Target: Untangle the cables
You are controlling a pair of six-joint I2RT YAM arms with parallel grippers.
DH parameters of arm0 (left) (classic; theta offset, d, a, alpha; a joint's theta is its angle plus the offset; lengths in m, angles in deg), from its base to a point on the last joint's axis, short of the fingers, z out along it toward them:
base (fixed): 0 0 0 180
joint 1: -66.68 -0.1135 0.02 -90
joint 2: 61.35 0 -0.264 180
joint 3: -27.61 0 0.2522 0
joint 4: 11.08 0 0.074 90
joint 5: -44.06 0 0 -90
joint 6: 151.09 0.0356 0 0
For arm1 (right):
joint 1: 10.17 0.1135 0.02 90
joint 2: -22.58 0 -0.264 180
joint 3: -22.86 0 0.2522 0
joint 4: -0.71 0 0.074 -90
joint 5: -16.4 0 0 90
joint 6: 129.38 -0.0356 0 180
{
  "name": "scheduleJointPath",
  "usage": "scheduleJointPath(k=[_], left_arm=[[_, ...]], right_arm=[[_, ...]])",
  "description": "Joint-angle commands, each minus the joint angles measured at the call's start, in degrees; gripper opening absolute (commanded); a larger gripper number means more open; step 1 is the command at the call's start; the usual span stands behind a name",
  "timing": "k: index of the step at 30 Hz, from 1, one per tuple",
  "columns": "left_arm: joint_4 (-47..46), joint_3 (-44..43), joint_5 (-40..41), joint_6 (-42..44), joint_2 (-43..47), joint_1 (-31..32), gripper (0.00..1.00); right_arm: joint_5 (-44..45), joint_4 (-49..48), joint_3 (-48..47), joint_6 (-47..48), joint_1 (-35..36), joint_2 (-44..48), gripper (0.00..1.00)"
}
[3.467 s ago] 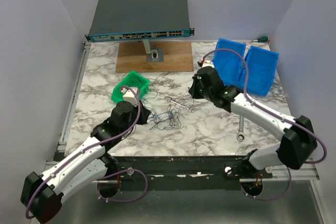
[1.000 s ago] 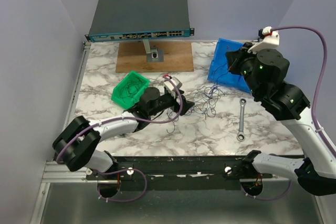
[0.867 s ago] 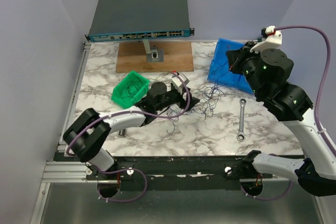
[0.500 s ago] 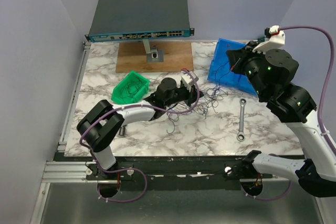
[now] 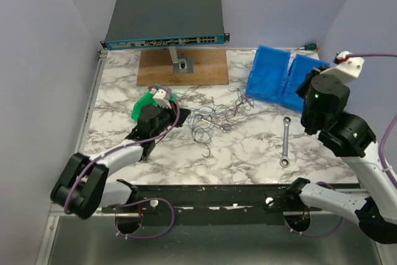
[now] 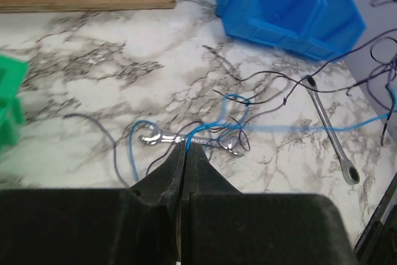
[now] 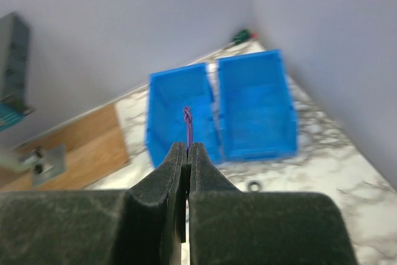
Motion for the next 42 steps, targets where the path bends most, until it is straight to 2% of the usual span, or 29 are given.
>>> scheduleJointPath(k=[1, 6, 8, 10, 13, 16, 19, 22, 24, 27, 28, 29, 30, 31, 32, 36, 40, 42], left_arm=[[13.1, 4.3, 13.5, -5.1, 13.5, -3.1, 0.00], [25.7, 6.3, 26.4, -6.8, 25.6, -4.8, 0.00], [29.5, 7.5, 33.3, -9.5, 29.3, -5.0, 0.00], [30.1, 9.1, 36.5, -11.6, 32.1, -5.2, 0.00], [23.4, 10.4, 29.1, -5.4, 32.6, -5.1, 0.00], [22.1, 7.6, 19.3, -2.1, 29.5, -5.0, 0.00], [21.8, 5.9, 14.7, -1.1, 28.6, -4.2, 0.00], [22.0, 5.2, 14.2, -0.3, 30.2, -3.1, 0.00], [22.7, 4.6, 12.8, -0.3, 31.5, -2.2, 0.00], [25.6, 2.9, 11.4, -2.1, 33.4, -1.5, 0.00], [26.7, 2.1, 11.0, -2.6, 34.1, -1.4, 0.00], [27.6, 1.3, 10.7, -3.1, 35.0, -1.2, 0.00], [28.9, 0.1, 10.6, -3.5, 35.8, -1.1, 0.00], [30.2, -1.1, 10.4, -3.7, 36.7, -1.1, 0.00], [31.7, -2.6, 10.4, -3.9, 37.3, -1.1, 0.00], [37.2, -9.0, 8.9, -4.8, 38.2, -1.1, 0.00], [38.4, -14.2, 5.4, -4.6, 36.4, -1.1, 0.00], [38.0, -16.4, 3.4, -4.6, 34.3, -1.2, 0.00]], right_arm=[[20.0, -3.7, 3.1, 4.5, -0.1, 6.9, 0.01], [21.5, -13.2, 7.0, 12.6, -0.1, 13.1, 0.01], [22.0, -13.1, 7.6, 12.9, -0.1, 13.0, 0.01], [20.6, -10.3, 7.3, 11.0, -0.1, 12.5, 0.01], [9.1, -3.7, 5.7, 5.3, -0.1, 11.1, 0.01], [-4.0, -1.2, 4.9, 3.3, -0.1, 8.2, 0.01], [-14.4, 0.6, 3.9, 3.3, -0.1, 3.8, 0.01], [-20.5, 3.2, 3.4, 3.0, -0.1, -1.7, 0.10], [-21.0, 4.2, 4.7, 0.6, -0.1, -4.0, 0.25], [-24.5, 1.7, 10.0, -1.0, -0.1, -5.0, 0.30], [-25.5, 0.2, 11.9, -1.6, -0.1, -4.9, 0.40], [-26.9, -1.3, 14.4, -1.7, -0.1, -4.5, 0.60], [-28.8, -2.8, 16.5, -1.7, -0.1, -4.3, 0.73], [-30.4, -3.8, 18.1, -1.7, -0.1, -4.3, 0.80], [-33.7, -5.4, 20.1, -0.8, -0.1, -4.4, 0.82], [-52.3, -14.1, 27.4, 4.4, 0.0, -4.9, 0.82], [-69.8, -27.4, 35.7, 7.5, 0.4, -5.3, 0.82], [-73.1, -36.1, 39.9, 8.4, 2.0, -5.6, 0.82]])
